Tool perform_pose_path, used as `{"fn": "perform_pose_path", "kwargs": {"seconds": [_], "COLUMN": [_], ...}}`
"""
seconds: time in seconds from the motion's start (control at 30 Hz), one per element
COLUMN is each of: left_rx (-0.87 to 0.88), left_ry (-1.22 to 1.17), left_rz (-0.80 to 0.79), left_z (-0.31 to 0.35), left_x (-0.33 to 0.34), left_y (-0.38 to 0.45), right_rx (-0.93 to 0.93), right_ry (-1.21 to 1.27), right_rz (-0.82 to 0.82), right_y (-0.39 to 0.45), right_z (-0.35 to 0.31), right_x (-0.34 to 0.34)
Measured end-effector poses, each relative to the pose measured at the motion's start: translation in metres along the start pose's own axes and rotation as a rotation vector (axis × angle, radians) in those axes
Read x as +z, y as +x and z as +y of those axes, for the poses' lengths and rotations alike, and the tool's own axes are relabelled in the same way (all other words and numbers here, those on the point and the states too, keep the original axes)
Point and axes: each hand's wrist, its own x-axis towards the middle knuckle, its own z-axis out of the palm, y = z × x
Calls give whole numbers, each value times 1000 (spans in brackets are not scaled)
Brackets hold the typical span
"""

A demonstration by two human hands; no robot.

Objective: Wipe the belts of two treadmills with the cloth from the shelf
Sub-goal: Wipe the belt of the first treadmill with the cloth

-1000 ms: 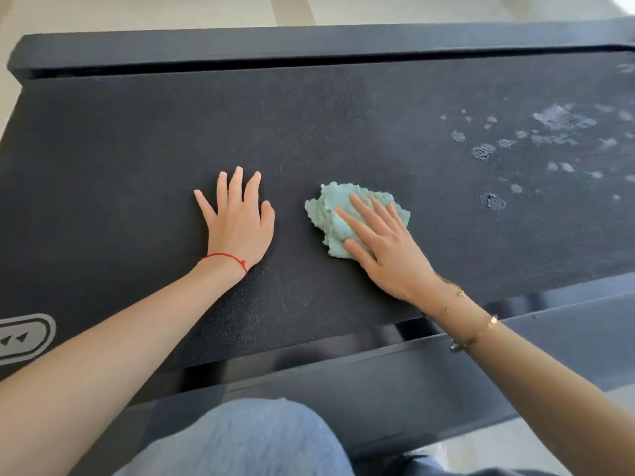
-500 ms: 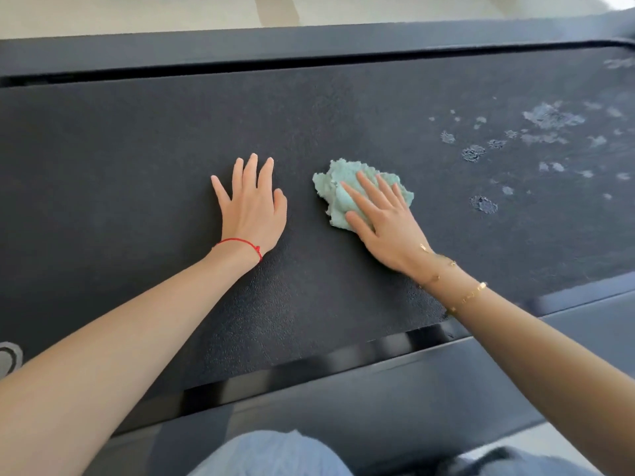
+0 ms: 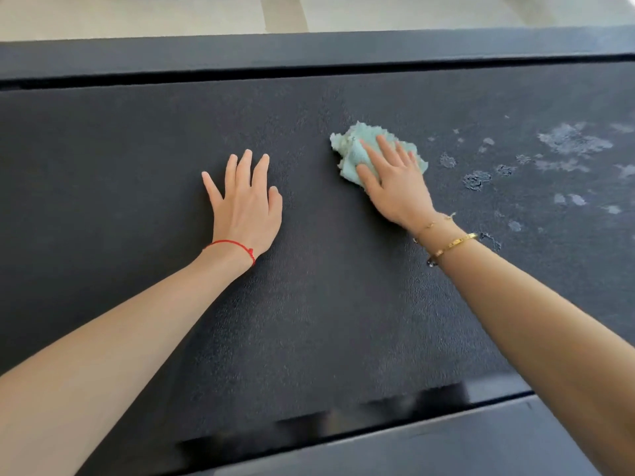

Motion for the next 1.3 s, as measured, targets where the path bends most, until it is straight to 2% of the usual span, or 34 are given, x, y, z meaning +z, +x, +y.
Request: {"fn": "perform_pose_path", "kwargs": {"seconds": [0.07,0.17,0.23,0.3,0.4,0.53,0.6,0.67,0.8,0.87,0.97,1.1,1.17,1.3], "left_rx": [-6,-34,-55,-58,-62,-56,-62,-66,-73,-77,-66,-54,-48,-46], "left_ry": [-6,9,31,53,56,55,55,55,53,55,71,90,89,85], "left_rz": [10,17,19,33,47,60,72,75,81,84,72,81,86,88], "left_z": [5,8,8,9,12,13,13,13,13,13,13,13,12,11], "left_x": [3,8,12,15,16,17,17,17,17,17,17,18,18,18], "left_y": [9,17,17,16,17,19,18,18,18,18,17,17,17,18], "right_rx": [-22,-287,-385,-362,-217,-29,-67,-188,-425,-398,-195,-16,-57,-339], "right_ry": [2,8,17,36,13,-32,-30,-19,14,14,-25,-60,-67,-19], "right_rz": [23,-69,-139,-122,-32,-28,-44,-66,-98,-66,-38,-45,-55,-107], "right_y": [-3,-45,-52,-28,46,151,165,150,93,87,119,183,192,150], "right_z": [-10,-10,5,19,31,-3,-36,-57,-37,-9,27,9,-17,-37], "right_x": [5,-2,-11,-16,-11,7,18,25,15,7,-3,3,12,15]}}
